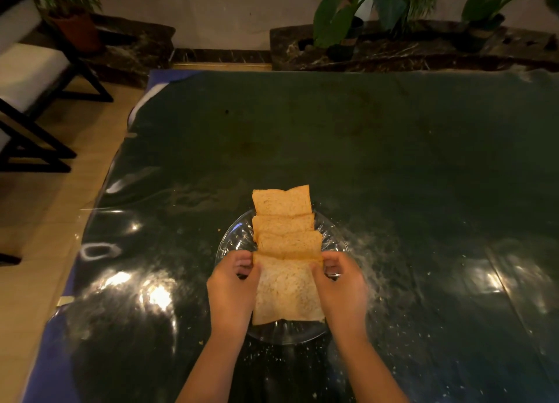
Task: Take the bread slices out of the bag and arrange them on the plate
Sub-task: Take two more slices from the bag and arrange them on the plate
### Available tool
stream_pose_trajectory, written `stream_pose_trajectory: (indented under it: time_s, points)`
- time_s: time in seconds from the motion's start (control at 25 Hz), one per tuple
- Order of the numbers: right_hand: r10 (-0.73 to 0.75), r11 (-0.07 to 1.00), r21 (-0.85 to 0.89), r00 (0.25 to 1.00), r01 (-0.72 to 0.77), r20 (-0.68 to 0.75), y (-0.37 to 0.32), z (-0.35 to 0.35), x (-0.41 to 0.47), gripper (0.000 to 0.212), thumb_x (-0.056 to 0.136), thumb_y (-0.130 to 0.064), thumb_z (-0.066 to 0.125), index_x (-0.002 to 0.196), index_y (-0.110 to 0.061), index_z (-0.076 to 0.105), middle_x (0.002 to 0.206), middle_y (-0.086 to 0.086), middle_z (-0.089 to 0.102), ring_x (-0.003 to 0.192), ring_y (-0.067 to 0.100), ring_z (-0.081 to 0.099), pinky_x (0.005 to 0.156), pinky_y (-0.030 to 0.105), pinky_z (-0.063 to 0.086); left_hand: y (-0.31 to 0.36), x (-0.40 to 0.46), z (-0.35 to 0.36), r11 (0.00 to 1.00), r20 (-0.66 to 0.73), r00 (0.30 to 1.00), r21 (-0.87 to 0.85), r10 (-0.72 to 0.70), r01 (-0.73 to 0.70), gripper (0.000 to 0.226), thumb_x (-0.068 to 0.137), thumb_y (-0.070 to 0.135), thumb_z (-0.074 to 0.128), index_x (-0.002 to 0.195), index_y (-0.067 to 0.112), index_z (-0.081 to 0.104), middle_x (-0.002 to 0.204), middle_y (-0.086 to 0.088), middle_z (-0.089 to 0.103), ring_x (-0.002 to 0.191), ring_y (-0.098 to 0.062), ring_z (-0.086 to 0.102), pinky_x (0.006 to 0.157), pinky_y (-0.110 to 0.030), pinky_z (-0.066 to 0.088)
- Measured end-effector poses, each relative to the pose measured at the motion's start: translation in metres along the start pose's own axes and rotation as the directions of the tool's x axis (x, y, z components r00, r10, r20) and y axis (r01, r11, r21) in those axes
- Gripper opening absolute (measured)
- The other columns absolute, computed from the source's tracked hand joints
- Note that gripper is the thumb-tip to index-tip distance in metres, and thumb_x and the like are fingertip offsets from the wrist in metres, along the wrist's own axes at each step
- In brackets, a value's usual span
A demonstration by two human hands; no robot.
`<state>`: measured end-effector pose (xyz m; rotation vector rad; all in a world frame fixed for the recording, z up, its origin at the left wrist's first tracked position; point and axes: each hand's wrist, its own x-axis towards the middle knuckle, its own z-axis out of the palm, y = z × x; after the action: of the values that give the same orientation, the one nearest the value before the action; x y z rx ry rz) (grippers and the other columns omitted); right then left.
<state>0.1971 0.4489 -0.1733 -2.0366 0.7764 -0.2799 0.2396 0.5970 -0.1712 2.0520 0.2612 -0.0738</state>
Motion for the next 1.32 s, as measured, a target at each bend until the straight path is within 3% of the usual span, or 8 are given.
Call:
stream_pose_trajectory:
  time_s: [0.16, 0.28, 0.56, 0.68, 0.84, 1.04, 1.2, 1.32]
  points:
    - [0.099, 0.995, -0.042, 0.978, -0.093, 0.182, 0.002, 0.004, 0.010, 0.012, 0.080, -0.020, 0.064, 0.091, -0.016, 0.066, 0.086, -0.001, 0.067, 0.081, 0.017, 0.063, 0.064, 0.027, 0.047, -0.004, 0.003, 0.004, 0.997, 0.086, 0.996, 0.072, 0.025, -0.031, 0.009, 0.081, 0.011, 0.065, 0.086, 0.015, 0.071, 0.079, -0.001, 0.071, 0.068, -0.011, 0.064, 0.058, -0.012, 0.049]
    - [0.072, 0.997, -0.051, 0.988, -0.066, 0.137, 0.007, 0.006, 0.004, 0.005, 0.080, -0.018, 0.064, 0.080, -0.013, 0.066, 0.080, 0.003, 0.066, 0.074, 0.019, 0.061, 0.062, 0.030, 0.047, -0.002, -0.003, 0.006, 0.999, 0.087, 0.996, 0.042, 0.012, -0.016, 0.016, 0.082, 0.007, 0.062, 0.091, 0.016, 0.072, 0.073, 0.015, 0.066, 0.066, 0.005, 0.062, 0.057, -0.002, 0.043]
    - [0.092, 0.993, -0.094, 0.978, -0.075, 0.189, 0.006, 0.006, 0.004, 0.007, 0.082, -0.023, 0.062, 0.082, -0.016, 0.065, 0.074, -0.008, 0.061, 0.064, 0.003, 0.054, 0.055, 0.018, 0.041, -0.002, -0.004, 0.005, 1.000, 0.080, 0.997, 0.019, 0.004, -0.006, 0.017, 0.081, 0.007, 0.064, 0.094, 0.015, 0.071, 0.070, 0.022, 0.059, 0.066, 0.025, 0.052, 0.057, 0.005, 0.037]
    - [0.094, 0.992, -0.106, 0.979, -0.076, 0.183, 0.008, 0.006, 0.005, 0.014, 0.081, -0.023, 0.063, 0.092, -0.016, 0.065, 0.086, -0.004, 0.064, 0.077, 0.011, 0.060, 0.064, 0.028, 0.050, -0.008, -0.006, 0.005, 0.999, 0.070, 0.998, 0.033, 0.000, -0.002, 0.022, 0.082, 0.008, 0.063, 0.102, 0.015, 0.069, 0.075, 0.018, 0.062, 0.069, 0.015, 0.059, 0.066, -0.004, 0.047]
    - [-0.011, 0.998, -0.062, 0.976, 0.025, 0.218, 0.010, 0.010, 0.002, 0.036, 0.086, -0.018, 0.054, 0.122, -0.020, 0.053, 0.098, -0.003, 0.059, 0.086, 0.012, 0.055, 0.073, 0.026, 0.045, -0.017, -0.010, 0.013, 1.000, 0.153, 0.988, 0.021, 0.008, -0.011, 0.044, 0.089, 0.011, 0.054, 0.132, 0.011, 0.047, 0.128, -0.008, 0.056, 0.117, -0.020, 0.053, 0.101, -0.045, 0.045]
    - [0.091, 0.989, 0.080, 0.948, -0.121, 0.306, 0.011, 0.018, 0.004, 0.051, 0.092, -0.018, 0.046, 0.140, -0.029, 0.032, 0.101, -0.008, 0.065, 0.098, 0.018, 0.061, 0.073, 0.026, 0.052, -0.020, -0.005, 0.017, 0.993, 0.221, 0.974, -0.094, -0.048, 0.070, 0.049, 0.093, 0.009, 0.045, 0.140, 0.017, 0.034, 0.133, -0.003, 0.054, 0.118, -0.015, 0.052, 0.103, -0.041, 0.043]
    - [0.068, 0.992, 0.085, 0.950, -0.098, 0.306, 0.011, 0.021, 0.009, 0.051, 0.091, -0.016, 0.046, 0.139, -0.026, 0.034, 0.107, -0.008, 0.062, 0.083, 0.002, 0.058, 0.080, 0.028, 0.051, -0.019, -0.001, 0.015, 0.993, 0.238, 0.970, -0.093, -0.050, 0.073, 0.051, 0.092, 0.007, 0.046, 0.140, 0.019, 0.034, 0.132, 0.000, 0.055, 0.118, -0.012, 0.052, 0.102, -0.041, 0.044]
    - [0.071, 0.995, 0.041, 0.944, -0.089, 0.322, 0.006, 0.017, 0.014, 0.049, 0.089, -0.014, 0.048, 0.137, -0.024, 0.040, 0.101, -0.005, 0.063, 0.081, 0.008, 0.057, 0.072, 0.024, 0.048, -0.014, 0.000, 0.010, 0.996, 0.276, 0.960, -0.055, -0.050, 0.068, 0.054, 0.091, 0.009, 0.049, 0.141, 0.022, 0.033, 0.133, 0.006, 0.051, 0.119, -0.005, 0.046, 0.103, -0.034, 0.040]
